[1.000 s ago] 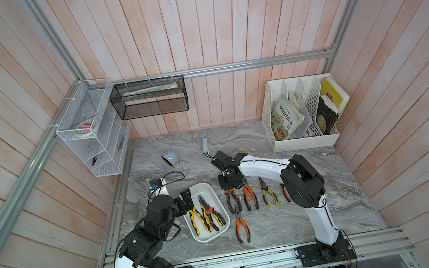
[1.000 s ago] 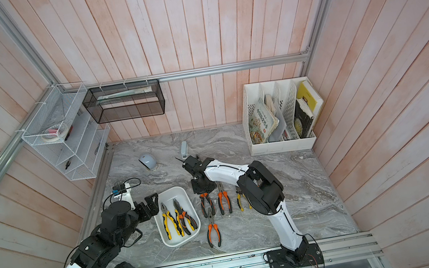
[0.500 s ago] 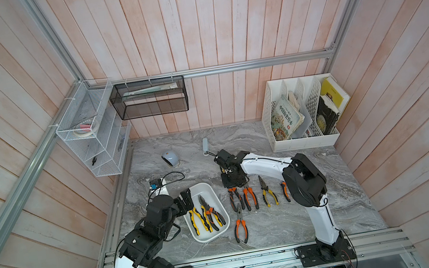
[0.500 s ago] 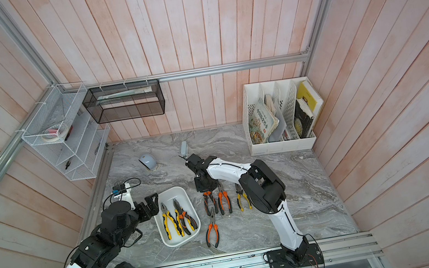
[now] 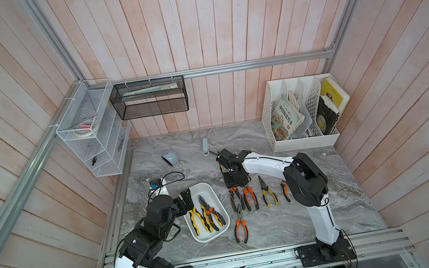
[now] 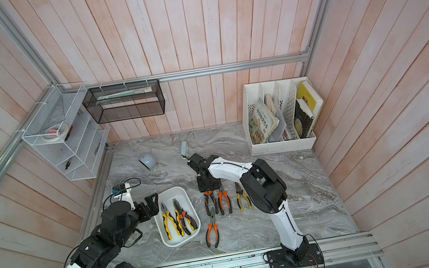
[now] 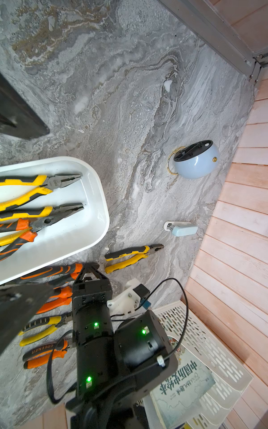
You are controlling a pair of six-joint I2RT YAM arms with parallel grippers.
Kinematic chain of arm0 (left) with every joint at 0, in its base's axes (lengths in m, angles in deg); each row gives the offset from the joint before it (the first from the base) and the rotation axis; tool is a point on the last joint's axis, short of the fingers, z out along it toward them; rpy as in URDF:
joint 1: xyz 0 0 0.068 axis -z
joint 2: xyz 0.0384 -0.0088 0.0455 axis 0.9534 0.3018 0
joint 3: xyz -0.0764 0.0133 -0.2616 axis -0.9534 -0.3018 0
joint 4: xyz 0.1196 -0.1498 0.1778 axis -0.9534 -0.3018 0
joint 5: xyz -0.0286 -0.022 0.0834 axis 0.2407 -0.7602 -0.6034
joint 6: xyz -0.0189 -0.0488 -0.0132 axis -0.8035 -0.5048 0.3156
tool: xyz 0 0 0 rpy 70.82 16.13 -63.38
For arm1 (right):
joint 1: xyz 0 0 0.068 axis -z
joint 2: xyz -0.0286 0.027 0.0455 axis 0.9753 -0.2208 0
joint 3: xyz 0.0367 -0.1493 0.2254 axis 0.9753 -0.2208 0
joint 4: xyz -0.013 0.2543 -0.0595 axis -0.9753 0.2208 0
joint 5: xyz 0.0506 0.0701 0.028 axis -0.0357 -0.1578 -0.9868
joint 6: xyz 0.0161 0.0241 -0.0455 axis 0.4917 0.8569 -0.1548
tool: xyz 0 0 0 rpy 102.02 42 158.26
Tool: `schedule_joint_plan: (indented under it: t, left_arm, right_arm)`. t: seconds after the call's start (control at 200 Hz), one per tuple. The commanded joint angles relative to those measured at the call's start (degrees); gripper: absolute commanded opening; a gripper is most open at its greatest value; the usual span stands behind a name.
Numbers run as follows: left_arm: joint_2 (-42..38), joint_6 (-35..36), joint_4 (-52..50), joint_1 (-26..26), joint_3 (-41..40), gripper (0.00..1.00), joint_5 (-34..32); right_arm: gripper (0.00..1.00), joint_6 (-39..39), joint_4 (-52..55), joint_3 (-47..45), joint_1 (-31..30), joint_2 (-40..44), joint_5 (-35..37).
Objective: Take the pliers out of the storage box
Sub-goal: Adjust the pliers at the center of the board.
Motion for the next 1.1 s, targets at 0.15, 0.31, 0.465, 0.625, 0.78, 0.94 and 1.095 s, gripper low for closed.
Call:
schedule_joint_plan:
  t: [0.15, 0.31, 0.465, 0.625, 0.78, 0.94, 1.095]
  left_arm:
    - [-0.3, 0.3, 0.3, 0.1, -0.1, 1.0, 0.2]
    - [-0.3, 0.3, 0.3, 0.2, -0.2, 1.0, 0.2]
    - [-0.3, 0.3, 0.3, 0.3, -0.2, 1.0, 0.3]
    - [-0.6, 0.3, 0.4, 0.2, -0.1, 1.0, 0.4]
    - [-0.7, 0.2, 0.3, 0.3, -0.1, 1.0, 0.4]
    - [-0.7, 0.2, 0.2, 0.3, -0.1, 1.0, 0.3]
    - [-0.7, 0.2, 0.3, 0.3, -0.1, 1.0, 0.3]
  right_arm:
    - [0.54, 3.4, 1.7, -5.0, 0.0, 12.3, -1.7]
    - [0.53, 7.4, -2.9, -14.6, -4.7, 21.2, -4.7]
    - [0.5, 12.9, -8.4, -22.6, -11.7, 25.2, -8.3]
    - [0.41, 17.8, -14.2, -28.7, -15.7, 26.4, -9.8]
    - [0.28, 21.4, -20.0, -33.3, -16.7, 27.4, -11.2]
    - [0.22, 23.0, -21.7, -34.1, -18.0, 26.4, -11.7]
    - [0.19, 23.8, -22.1, -34.7, -19.2, 24.8, -12.2]
